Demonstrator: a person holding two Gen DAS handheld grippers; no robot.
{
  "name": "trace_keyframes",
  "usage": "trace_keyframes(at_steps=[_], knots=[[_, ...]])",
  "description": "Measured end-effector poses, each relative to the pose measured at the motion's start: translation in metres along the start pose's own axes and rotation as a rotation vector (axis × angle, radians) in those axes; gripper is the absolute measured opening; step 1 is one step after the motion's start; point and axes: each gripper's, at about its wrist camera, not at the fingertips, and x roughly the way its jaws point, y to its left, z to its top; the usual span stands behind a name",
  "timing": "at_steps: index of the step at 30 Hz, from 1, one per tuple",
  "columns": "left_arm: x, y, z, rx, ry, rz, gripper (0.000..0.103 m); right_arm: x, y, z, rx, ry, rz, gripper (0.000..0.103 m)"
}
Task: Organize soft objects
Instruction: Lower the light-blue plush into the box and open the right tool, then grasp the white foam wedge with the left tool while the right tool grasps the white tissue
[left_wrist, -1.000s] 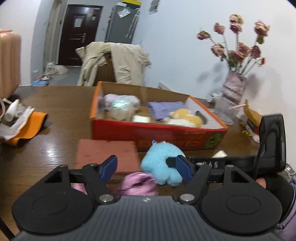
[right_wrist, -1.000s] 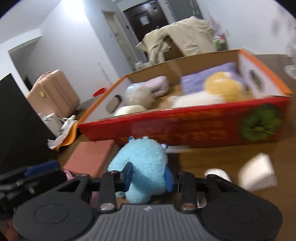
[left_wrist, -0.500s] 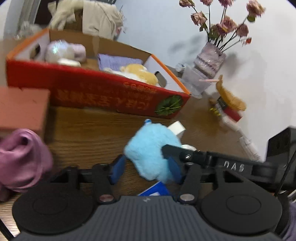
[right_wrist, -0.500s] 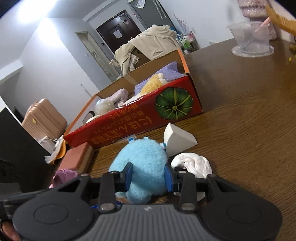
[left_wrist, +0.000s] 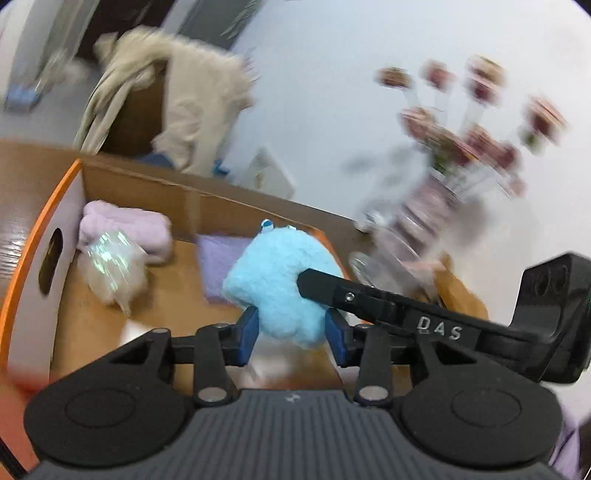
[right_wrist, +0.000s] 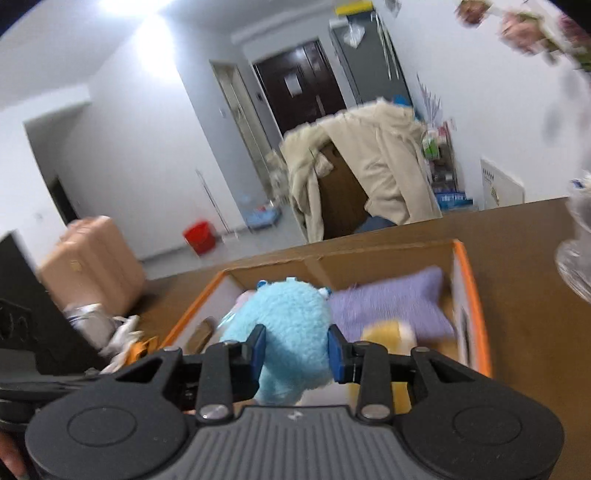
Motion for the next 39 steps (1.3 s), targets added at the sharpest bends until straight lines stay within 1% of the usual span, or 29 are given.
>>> trace_keyframes(at_steps=[1,2,3,5,6,7,8,9,10,12,14,15,16,17,18,21,24,27,29,31,32,33,34,36,39], knots=[[0.013,0.015,0.013,-0.024,0.008,0.013,0.040,0.026,-0.004,0.013,0.001,0.043,-0.009,0.034],[0.024,0.028,0.023,-0.053,0.011,0.043,0.040,0.050,-0.009,0.024,0.035,0.079,-0.014,0.034],[0.035,0.040,0.030,-0.084,0.021,0.091,0.040,0.078,-0.010,0.032,0.028,0.115,-0.044,0.034],[0.047,0.054,0.036,-0.106,0.043,0.165,0.040,0.126,-0.008,0.038,-0.014,0.198,-0.154,0.034],[0.047,0.057,0.036,-0.106,0.037,0.183,0.034,0.141,-0.007,0.036,-0.024,0.229,-0.162,0.035],[0.042,0.059,0.034,-0.098,0.024,0.199,0.033,0.151,-0.007,0.034,-0.027,0.258,-0.152,0.037],[0.035,0.060,0.032,-0.084,0.008,0.196,0.033,0.154,-0.009,0.032,-0.024,0.275,-0.115,0.039],[0.028,0.061,0.029,-0.067,-0.008,0.181,0.036,0.155,-0.010,0.032,-0.022,0.283,-0.096,0.039],[0.022,0.062,0.028,-0.060,-0.019,0.175,0.042,0.154,-0.011,0.032,-0.015,0.281,-0.090,0.039],[0.012,0.059,0.027,-0.046,-0.029,0.182,0.042,0.154,-0.015,0.032,0.005,0.275,-0.073,0.042],[0.003,0.048,0.027,-0.007,-0.031,0.174,0.042,0.146,-0.017,0.034,0.007,0.264,-0.094,0.055],[-0.002,0.041,0.026,0.014,-0.032,0.170,0.043,0.139,-0.015,0.035,-0.013,0.258,-0.110,0.059],[-0.008,0.035,0.026,0.037,-0.037,0.163,0.047,0.132,-0.012,0.033,-0.035,0.248,-0.126,0.069],[-0.015,0.029,0.025,0.057,-0.045,0.157,0.049,0.121,-0.010,0.035,-0.055,0.229,-0.144,0.074],[-0.021,0.022,0.025,0.069,-0.053,0.158,0.051,0.111,-0.009,0.034,-0.065,0.215,-0.150,0.074],[-0.044,0.004,0.021,0.093,-0.077,0.158,0.052,0.068,-0.008,0.041,-0.062,0.171,-0.137,0.074],[-0.074,-0.017,0.016,0.119,-0.101,0.131,0.060,0.021,0.002,0.044,-0.088,0.130,-0.143,0.075],[-0.102,-0.040,0.007,0.167,-0.133,0.147,0.060,-0.026,0.014,0.042,-0.120,0.081,-0.145,0.077],[-0.121,-0.053,-0.007,0.201,-0.162,0.169,0.064,-0.061,0.022,0.034,-0.133,0.030,-0.149,0.079],[-0.139,-0.065,-0.032,0.247,-0.197,0.209,0.069,-0.097,0.029,0.015,-0.144,-0.029,-0.141,0.082],[-0.147,-0.069,-0.046,0.267,-0.211,0.224,0.072,-0.113,0.033,0.002,-0.155,-0.060,-0.134,0.085],[-0.153,-0.072,-0.063,0.285,-0.218,0.228,0.081,-0.129,0.036,-0.013,-0.168,-0.088,-0.123,0.087],[-0.159,-0.076,-0.082,0.296,-0.215,0.220,0.084,-0.144,0.040,-0.030,-0.182,-0.115,-0.113,0.089],[-0.172,-0.082,-0.122,0.323,-0.223,0.187,0.085,-0.170,0.047,-0.071,-0.220,-0.161,-0.096,0.092],[-0.188,-0.086,-0.178,0.336,-0.249,0.195,0.091,-0.200,0.054,-0.135,-0.245,-0.203,-0.102,0.093]])
